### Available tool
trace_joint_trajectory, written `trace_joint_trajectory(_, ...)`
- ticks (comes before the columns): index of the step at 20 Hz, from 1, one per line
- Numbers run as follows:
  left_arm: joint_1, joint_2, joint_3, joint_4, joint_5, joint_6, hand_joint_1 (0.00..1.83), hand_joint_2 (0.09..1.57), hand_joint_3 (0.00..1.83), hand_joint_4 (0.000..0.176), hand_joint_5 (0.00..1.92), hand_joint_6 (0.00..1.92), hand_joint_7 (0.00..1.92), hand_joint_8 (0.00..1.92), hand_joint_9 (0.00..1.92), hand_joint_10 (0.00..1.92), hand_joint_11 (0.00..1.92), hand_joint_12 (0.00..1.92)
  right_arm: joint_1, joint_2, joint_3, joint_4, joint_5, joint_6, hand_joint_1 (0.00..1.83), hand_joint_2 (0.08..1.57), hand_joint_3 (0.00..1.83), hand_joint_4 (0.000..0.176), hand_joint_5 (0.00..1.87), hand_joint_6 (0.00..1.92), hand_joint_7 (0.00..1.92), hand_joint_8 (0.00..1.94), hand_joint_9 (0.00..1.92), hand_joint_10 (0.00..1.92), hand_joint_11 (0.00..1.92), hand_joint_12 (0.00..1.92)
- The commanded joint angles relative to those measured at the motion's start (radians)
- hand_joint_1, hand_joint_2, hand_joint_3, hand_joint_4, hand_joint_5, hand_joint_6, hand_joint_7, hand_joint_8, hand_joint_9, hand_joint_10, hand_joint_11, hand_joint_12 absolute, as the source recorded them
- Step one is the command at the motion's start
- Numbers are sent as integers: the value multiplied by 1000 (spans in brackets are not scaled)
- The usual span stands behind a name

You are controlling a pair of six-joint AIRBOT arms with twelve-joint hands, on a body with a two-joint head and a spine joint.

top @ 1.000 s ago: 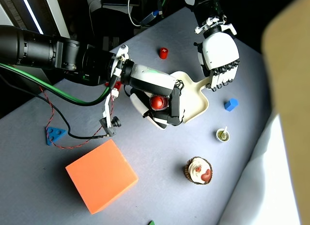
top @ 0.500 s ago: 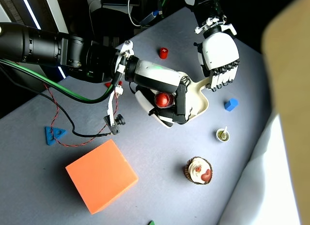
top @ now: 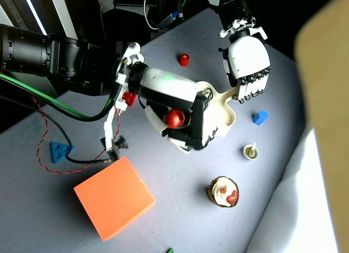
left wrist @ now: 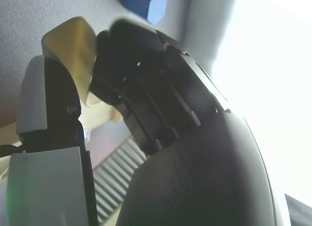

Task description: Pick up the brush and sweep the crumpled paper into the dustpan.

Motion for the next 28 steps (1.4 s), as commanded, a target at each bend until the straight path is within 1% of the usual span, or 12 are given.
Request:
trace_joint_trajectory(1,-11,7,4,26,110,5,1496,1054,0,0,1043,781,1156,491,1092,821,844,1511,5,8,-1,-77,-98,-13,1516,1161,0,35,1138,1921,1307,1941,1336,1921,1304,1921)
trace_joint_trajectory(5,-10,7,3,26,109,4,1496,1053,0,0,1029,801,1172,471,1093,812,846,1500,-5,-14,1,-79,-99,-13,1510,1163,0,33,1152,1921,1315,1941,1340,1921,1284,1921)
trace_joint_trajectory(11,-10,7,4,26,109,6,1495,1061,1,0,1011,846,1120,521,1082,843,851,1507,0,-51,-4,-79,-116,-13,1524,1163,0,28,1142,1921,1312,1941,1348,1921,1317,1921)
trace_joint_trajectory(13,-10,7,4,26,109,5,1495,1061,0,0,1024,826,1111,540,1082,846,841,1513,3,-57,-3,-79,-124,-12,1523,1160,0,27,1139,1921,1312,1941,1346,1921,1317,1921)
trace_joint_trajectory(14,-10,7,4,26,110,5,1496,1054,1,0,1038,806,1154,480,1089,825,847,1498,7,-61,-2,-79,-134,-12,1527,1158,0,26,1143,1921,1306,1941,1339,1921,1325,1921)
trace_joint_trajectory(15,-11,7,4,26,110,5,1496,1053,1,0,1043,779,1162,486,1089,824,843,1503,12,-61,-2,-79,-142,-7,1527,1158,0,26,1142,1921,1306,1941,1339,1921,1325,1921)
trace_joint_trajectory(19,-11,7,4,26,110,5,1496,1052,0,0,1039,801,1144,489,1103,799,862,1487,26,-61,-4,-79,-156,0,1521,1161,0,23,1147,1921,1320,1941,1346,1921,1313,1921)
trace_joint_trajectory(21,-11,7,4,26,110,5,1495,1056,1,0,1036,809,1158,474,1080,841,831,1516,26,-41,-17,-79,-169,0,1519,1168,0,20,1150,1921,1342,1941,1364,1921,1311,1921)
trace_joint_trajectory(23,-11,7,2,26,110,5,1496,1053,0,0,1042,782,1148,502,1092,818,852,1503,28,25,-72,-76,-200,25,1512,1173,0,19,1144,1921,1326,1941,1344,1921,1318,1921)
trace_joint_trajectory(24,-11,7,2,26,110,5,1494,1065,0,0,1008,837,1112,562,1062,868,843,1519,29,68,-103,-75,-216,75,1520,1167,0,17,1142,1921,1322,1941,1344,1921,1316,1921)
trace_joint_trajectory(26,-11,6,0,26,110,4,1494,1067,0,0,987,878,1110,552,1059,873,855,1509,30,164,-167,-59,-224,201,1534,1162,0,17,1151,1921,1331,1941,1358,1921,1321,1921)
trace_joint_trajectory(28,-11,6,0,26,111,4,1494,1067,0,0,973,899,1107,553,1063,865,866,1500,30,215,-200,-41,-224,264,1541,1160,0,15,1151,1921,1318,1941,1345,1921,1329,1921)
